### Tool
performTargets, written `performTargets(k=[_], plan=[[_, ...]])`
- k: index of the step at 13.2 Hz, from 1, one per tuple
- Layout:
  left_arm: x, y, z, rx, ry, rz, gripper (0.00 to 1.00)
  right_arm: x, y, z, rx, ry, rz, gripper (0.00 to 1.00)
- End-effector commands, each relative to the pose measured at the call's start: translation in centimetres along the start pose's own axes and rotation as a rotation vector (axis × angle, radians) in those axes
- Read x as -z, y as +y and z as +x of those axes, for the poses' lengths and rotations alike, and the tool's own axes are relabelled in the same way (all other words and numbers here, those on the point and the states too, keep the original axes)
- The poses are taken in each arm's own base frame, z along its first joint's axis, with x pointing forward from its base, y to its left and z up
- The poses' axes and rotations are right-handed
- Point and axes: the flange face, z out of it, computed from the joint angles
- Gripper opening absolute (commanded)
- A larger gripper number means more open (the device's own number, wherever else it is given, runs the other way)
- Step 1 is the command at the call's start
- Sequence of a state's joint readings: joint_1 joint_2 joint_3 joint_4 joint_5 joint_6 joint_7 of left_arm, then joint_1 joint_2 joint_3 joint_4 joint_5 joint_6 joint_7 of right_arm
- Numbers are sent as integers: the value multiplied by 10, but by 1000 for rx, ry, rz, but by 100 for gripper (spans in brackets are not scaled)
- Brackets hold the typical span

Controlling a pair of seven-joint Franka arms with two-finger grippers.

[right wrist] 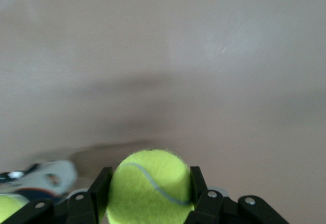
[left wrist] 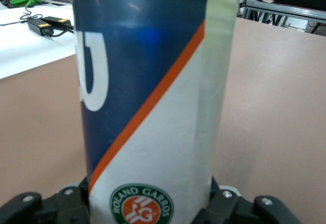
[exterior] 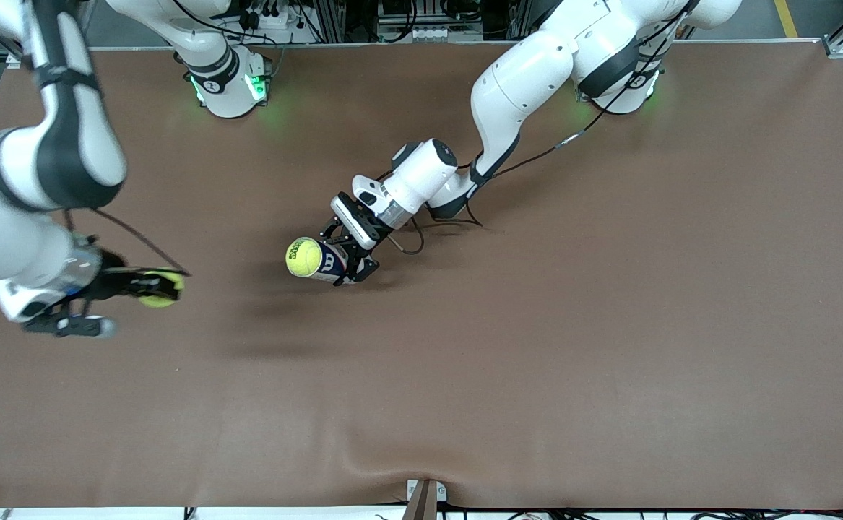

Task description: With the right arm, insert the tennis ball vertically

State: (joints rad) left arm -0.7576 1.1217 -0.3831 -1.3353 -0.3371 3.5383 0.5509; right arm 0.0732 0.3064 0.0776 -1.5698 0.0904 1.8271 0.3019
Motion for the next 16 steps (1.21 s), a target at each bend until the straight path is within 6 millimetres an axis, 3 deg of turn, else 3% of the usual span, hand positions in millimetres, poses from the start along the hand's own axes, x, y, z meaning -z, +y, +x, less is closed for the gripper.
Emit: performTargets(k=[1,2,4,7,16], plan=[[0,1,4,-3,22,0,77,5,-63,-39,-145,-19,-13,28],[0,2,4,-4,22,-1,77,2,-91,-53,-189,-23,-14,28],[-1,2,2,-4,19,0,77,-7,-127,-73,-232,-26,-20,28],[-1,0,3,-3,21,2,77,-21,-147,-85,-253,-32,-28,28],[-1,0,4,-4,22,2,77,-55,-162,-83,-237,6,-3,29]])
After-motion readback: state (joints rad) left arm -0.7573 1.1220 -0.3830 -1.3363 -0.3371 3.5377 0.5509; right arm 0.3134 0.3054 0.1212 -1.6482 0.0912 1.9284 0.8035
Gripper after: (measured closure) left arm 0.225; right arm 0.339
